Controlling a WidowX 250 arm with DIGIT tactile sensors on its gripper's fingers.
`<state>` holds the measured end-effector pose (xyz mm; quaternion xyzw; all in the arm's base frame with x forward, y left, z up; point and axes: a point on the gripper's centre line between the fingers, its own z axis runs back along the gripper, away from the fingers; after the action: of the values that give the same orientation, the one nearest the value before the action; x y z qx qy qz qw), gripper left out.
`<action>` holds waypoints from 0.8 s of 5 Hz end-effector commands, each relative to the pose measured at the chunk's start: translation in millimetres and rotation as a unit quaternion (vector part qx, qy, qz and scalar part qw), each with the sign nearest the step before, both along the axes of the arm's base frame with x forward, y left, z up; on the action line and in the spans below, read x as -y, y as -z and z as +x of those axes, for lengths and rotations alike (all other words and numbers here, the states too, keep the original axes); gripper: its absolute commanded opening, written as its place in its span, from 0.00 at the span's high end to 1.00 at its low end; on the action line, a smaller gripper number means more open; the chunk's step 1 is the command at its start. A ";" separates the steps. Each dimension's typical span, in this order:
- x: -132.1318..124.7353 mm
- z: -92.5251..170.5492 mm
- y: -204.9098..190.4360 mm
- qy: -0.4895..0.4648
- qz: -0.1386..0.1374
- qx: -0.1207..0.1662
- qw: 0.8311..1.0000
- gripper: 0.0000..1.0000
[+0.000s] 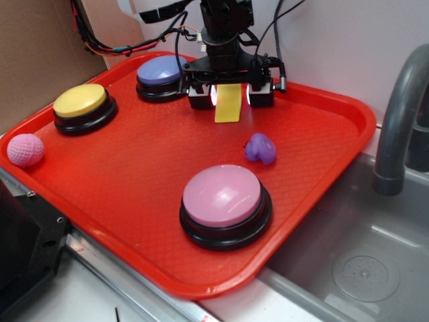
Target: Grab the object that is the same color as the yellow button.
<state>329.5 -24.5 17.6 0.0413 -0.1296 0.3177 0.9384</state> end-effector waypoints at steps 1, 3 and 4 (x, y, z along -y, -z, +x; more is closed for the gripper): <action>14.7 -26.3 -36.2 0.058 0.017 0.053 0.997 1.00; 21.0 -81.3 -98.7 0.138 0.016 0.043 0.989 1.00; 1.9 -105.0 -125.4 0.154 0.004 0.042 0.987 1.00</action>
<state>218.7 -30.5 131.2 0.0206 -0.1521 0.1762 0.9723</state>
